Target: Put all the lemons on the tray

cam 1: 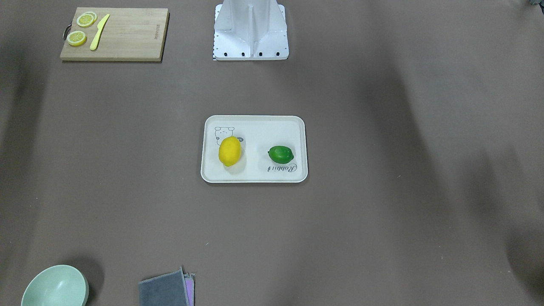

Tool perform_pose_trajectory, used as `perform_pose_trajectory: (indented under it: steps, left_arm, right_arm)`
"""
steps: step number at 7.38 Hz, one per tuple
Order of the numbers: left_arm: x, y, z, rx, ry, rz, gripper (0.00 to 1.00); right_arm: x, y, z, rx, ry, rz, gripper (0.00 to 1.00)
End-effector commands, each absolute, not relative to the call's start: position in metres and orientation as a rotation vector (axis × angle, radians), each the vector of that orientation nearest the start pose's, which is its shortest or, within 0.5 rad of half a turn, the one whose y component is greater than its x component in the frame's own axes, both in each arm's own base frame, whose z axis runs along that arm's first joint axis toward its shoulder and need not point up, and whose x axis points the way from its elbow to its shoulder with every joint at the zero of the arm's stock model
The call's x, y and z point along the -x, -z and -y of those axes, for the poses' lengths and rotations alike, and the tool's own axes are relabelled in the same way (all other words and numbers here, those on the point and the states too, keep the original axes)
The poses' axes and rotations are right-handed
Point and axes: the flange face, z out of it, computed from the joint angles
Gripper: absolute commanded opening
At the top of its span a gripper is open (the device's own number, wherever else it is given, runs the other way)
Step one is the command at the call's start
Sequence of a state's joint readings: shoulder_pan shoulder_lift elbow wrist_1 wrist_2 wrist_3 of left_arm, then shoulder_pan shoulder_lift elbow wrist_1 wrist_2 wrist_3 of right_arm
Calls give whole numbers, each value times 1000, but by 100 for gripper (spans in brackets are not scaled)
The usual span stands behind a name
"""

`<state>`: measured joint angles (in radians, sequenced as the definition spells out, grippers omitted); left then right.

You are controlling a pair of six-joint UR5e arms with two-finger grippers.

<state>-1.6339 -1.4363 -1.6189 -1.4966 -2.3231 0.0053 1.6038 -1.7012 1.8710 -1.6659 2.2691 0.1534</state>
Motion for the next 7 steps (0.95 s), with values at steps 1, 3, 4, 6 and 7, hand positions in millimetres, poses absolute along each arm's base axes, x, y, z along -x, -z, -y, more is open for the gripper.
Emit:
perform_pose_trajectory:
  steps: [1,3,4,6,7]
  left_arm:
    - [91,-706,412,128,113,-755,98]
    - [91,-694,416,114,113,-753,98]
    - [91,-697,416,124,131,-751,98]
    - [91,-694,419,119,129,-750,98]
    - [91,-693,418,117,128,-749,98]
  right_arm:
    - [-83,-587,433,-28,-152,703,100]
    - [-83,-587,433,-28,-152,704,100]
    - [-83,-587,433,-28,-152,704,100]
    - [-84,-587,433,-29,-154,704,100]
    - [-84,-587,433,-29,-154,704,100]
